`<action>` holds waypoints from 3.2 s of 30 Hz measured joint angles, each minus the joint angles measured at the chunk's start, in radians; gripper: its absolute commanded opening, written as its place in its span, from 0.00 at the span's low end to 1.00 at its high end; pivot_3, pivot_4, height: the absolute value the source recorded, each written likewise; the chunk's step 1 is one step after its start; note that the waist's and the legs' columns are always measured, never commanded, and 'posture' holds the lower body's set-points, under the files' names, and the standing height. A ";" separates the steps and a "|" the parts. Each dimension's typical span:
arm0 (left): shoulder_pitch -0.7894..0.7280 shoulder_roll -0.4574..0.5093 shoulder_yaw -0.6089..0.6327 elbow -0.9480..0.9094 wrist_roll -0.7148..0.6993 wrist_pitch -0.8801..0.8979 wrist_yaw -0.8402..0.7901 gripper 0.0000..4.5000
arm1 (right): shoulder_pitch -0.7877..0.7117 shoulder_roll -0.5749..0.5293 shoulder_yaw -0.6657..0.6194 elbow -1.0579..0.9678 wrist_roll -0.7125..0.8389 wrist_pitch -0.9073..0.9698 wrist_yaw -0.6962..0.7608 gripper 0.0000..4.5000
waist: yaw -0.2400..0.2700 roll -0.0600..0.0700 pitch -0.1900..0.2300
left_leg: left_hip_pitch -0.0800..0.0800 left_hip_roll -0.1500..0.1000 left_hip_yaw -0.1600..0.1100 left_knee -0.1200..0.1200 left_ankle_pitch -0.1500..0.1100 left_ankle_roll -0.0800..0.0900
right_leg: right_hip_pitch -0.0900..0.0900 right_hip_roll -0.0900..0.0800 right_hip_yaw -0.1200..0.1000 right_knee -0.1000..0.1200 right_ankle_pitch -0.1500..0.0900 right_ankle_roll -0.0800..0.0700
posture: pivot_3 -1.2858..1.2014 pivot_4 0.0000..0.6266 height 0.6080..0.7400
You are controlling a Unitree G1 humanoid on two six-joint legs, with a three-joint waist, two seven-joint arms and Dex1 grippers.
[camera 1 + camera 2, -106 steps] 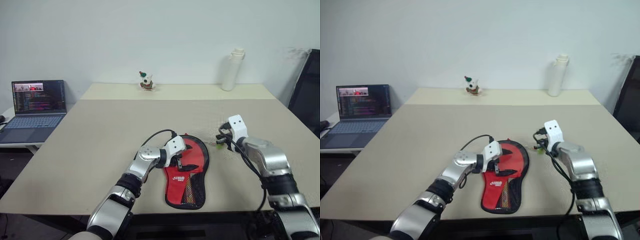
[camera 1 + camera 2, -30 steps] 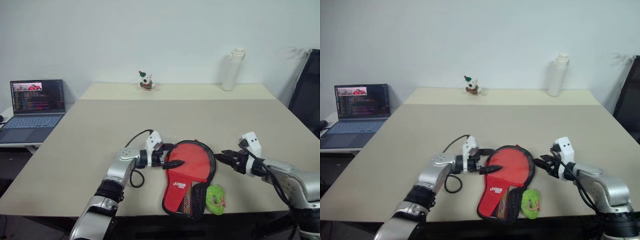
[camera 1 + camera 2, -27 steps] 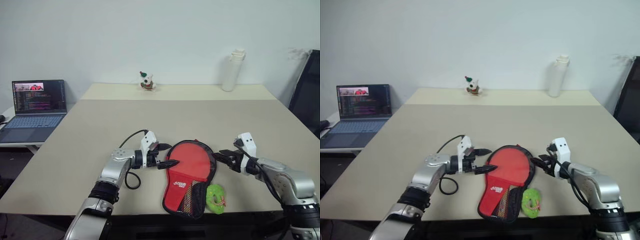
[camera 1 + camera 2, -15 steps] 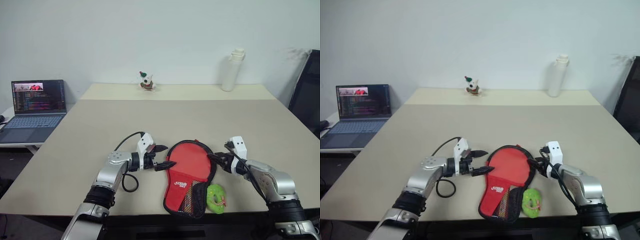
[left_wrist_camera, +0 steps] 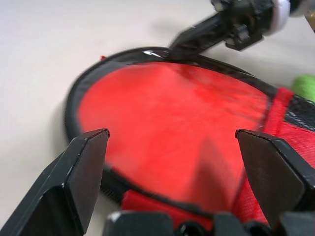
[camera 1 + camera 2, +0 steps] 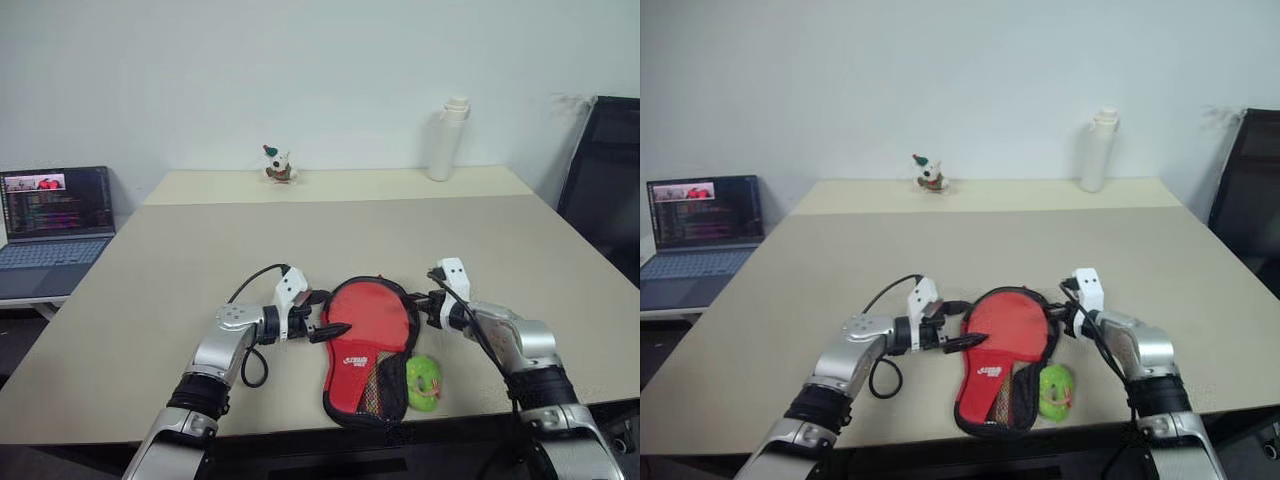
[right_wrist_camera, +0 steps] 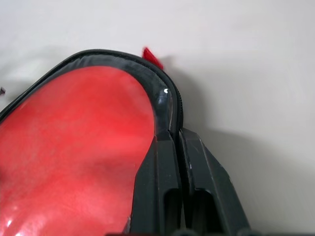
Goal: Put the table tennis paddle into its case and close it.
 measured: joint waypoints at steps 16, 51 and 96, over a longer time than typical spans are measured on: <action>-0.008 -0.004 -0.014 0.009 0.014 -0.029 0.012 1.00 | -0.177 0.056 0.060 0.282 -0.135 -0.178 0.094 0.15 | 0.000 0.000 0.000 | -0.003 0.000 -0.001 -0.001 0.000 0.000 | -0.002 -0.001 -0.001 -0.001 0.003 -0.005 | 0.52 0.24 1.00; -0.380 -0.200 -0.094 0.678 0.197 -0.417 -0.088 1.00 | 0.475 -0.332 -0.125 -0.739 0.253 0.268 0.126 0.53 | 0.036 -0.001 0.001 | -0.004 -0.002 0.000 0.000 0.000 0.000 | -0.001 0.000 -0.003 -0.004 -0.001 0.002 | 0.52 0.24 1.00; -0.379 -0.242 -0.097 0.716 0.239 -0.496 -0.021 1.00 | 0.563 -0.607 0.010 -0.802 0.133 0.108 0.410 0.01 | 0.053 -0.004 -0.002 | -0.003 -0.003 0.000 0.002 0.000 0.000 | 0.002 -0.002 -0.003 -0.005 0.000 0.003 | 0.52 0.24 1.00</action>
